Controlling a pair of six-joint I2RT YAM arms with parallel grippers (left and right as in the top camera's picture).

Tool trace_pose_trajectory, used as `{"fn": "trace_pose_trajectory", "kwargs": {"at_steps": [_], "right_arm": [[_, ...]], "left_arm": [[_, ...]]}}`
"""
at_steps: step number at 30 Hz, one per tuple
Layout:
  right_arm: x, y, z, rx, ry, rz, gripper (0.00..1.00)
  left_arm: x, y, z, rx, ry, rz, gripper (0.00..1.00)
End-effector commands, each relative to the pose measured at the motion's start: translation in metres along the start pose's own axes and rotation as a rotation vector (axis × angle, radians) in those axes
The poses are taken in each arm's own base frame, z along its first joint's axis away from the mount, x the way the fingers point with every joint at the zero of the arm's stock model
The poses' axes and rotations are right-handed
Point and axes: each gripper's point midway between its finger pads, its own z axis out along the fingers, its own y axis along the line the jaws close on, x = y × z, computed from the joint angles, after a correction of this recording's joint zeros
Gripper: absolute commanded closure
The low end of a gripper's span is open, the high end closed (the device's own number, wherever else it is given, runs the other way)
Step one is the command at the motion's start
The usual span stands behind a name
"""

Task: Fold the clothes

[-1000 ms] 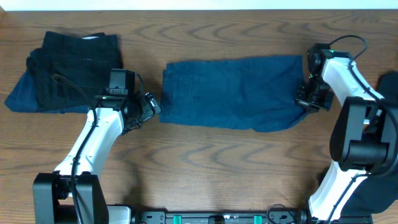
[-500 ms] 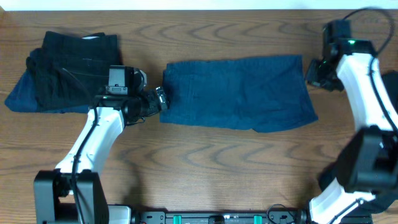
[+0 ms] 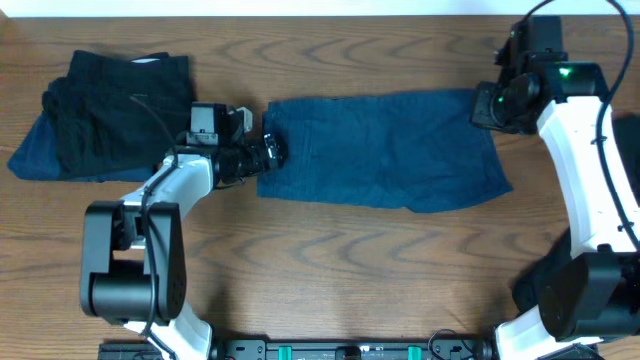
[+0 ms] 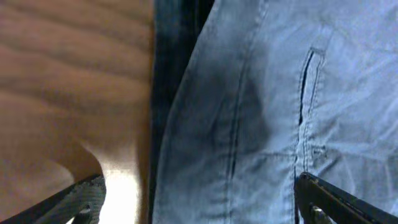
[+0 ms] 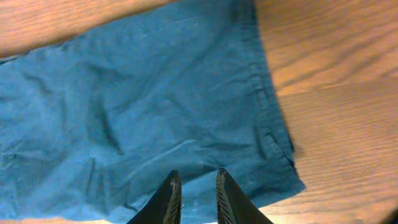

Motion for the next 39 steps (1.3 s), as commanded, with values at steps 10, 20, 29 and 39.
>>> {"fn": "trace_pose_trajectory", "kwargs": {"at_steps": [10,20,29,39], "right_arm": [[0.013,0.041,0.002,-0.046,0.019,-0.116,0.79],[0.020,0.064,0.001,-0.070,0.017,-0.173,0.74],[0.060,0.088,0.023,-0.137,0.133,-0.230,0.99],[0.135,0.145,0.078,-0.322,0.274,-0.336,0.99]], "left_arm": [[0.038,0.003,0.037,0.121,0.166,-0.055,0.33],[0.038,0.003,0.036,0.121,0.165,-0.055,0.90],[0.035,-0.003,0.006,0.063,0.154,-0.061,0.94],[0.010,-0.053,-0.070,0.117,-0.006,0.017,0.94]]}}
